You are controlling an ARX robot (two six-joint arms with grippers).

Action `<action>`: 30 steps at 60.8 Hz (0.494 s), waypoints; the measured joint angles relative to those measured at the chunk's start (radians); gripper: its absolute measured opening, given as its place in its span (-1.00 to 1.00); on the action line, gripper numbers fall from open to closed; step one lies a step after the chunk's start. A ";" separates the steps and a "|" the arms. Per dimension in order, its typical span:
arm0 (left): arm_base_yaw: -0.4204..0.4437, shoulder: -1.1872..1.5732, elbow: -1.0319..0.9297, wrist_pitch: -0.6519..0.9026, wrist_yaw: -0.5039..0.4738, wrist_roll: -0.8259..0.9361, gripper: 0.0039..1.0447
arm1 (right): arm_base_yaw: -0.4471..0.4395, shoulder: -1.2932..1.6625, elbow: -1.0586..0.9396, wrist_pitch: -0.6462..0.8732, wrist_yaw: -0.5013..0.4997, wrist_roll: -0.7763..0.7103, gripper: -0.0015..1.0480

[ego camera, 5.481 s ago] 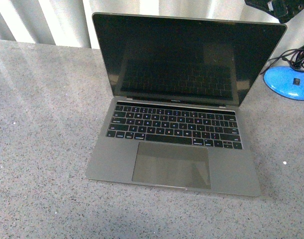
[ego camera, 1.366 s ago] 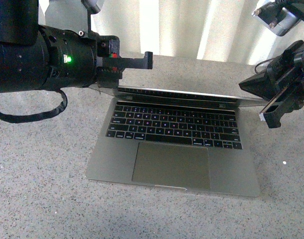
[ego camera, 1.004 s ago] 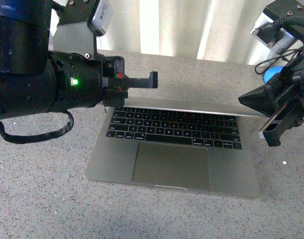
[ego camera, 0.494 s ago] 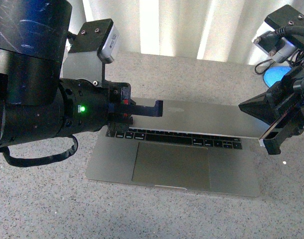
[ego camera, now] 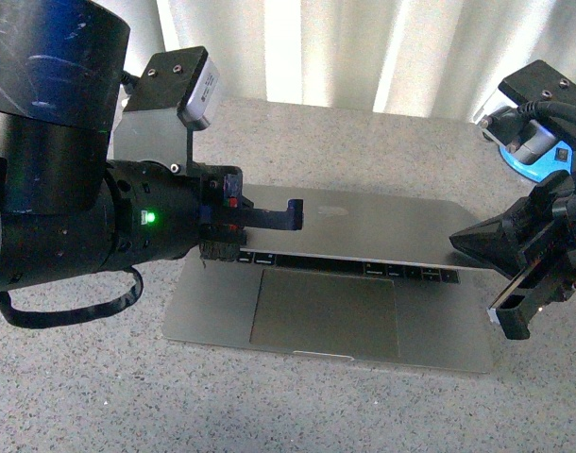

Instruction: Close laptop

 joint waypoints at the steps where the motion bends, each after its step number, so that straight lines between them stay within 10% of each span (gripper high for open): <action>1: 0.000 0.000 -0.002 0.001 0.000 0.000 -0.94 | 0.000 0.000 0.000 0.000 0.000 0.000 -0.98; 30: 0.001 0.000 -0.026 0.025 0.002 -0.022 -0.94 | -0.006 0.000 -0.041 0.016 -0.010 0.019 -0.98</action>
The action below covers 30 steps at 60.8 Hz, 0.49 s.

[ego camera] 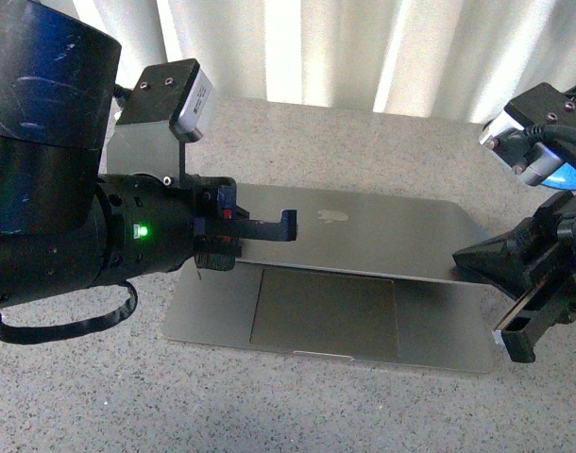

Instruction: Close laptop

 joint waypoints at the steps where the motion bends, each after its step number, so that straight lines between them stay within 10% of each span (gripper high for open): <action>1: 0.000 0.000 0.000 0.002 0.000 -0.002 -0.94 | -0.001 0.000 -0.002 0.000 -0.002 0.000 -0.98; 30: -0.018 0.054 -0.004 0.062 0.029 -0.080 -0.94 | -0.041 0.010 -0.026 0.004 -0.014 0.033 -0.98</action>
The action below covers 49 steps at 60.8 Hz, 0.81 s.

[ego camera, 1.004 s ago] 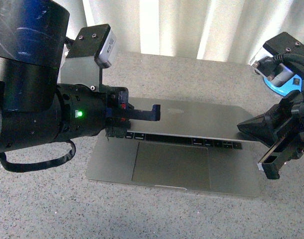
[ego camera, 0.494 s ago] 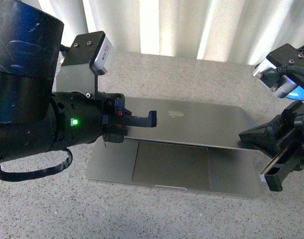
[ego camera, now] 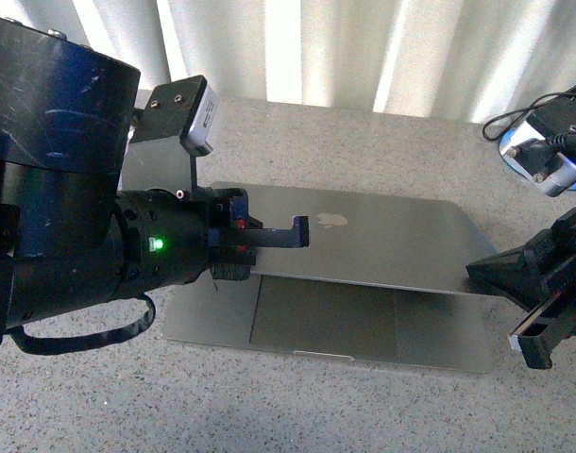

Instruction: Close laptop

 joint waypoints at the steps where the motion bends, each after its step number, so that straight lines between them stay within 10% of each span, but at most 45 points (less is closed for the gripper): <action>1: 0.000 0.002 0.000 0.001 0.001 -0.002 -0.94 | -0.001 0.002 -0.002 0.001 0.000 0.000 -0.98; 49: 0.004 0.092 -0.022 0.072 0.017 -0.093 -0.94 | -0.016 0.080 -0.051 0.053 0.024 -0.030 -0.98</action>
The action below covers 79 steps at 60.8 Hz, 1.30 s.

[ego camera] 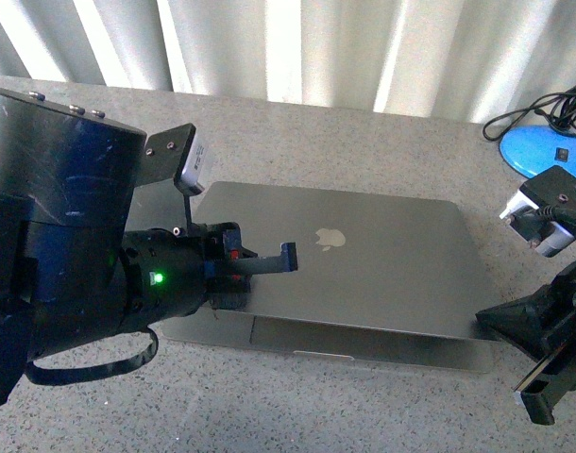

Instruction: Close laptop

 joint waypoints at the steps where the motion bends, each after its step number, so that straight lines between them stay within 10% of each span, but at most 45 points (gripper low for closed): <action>1: -0.001 0.001 -0.001 0.001 0.000 -0.002 -0.94 | 0.001 0.002 0.000 0.002 0.001 0.000 -0.98; 79: 0.008 0.076 -0.017 0.060 0.035 -0.068 -0.94 | -0.001 0.058 -0.002 -0.021 0.031 -0.005 -0.98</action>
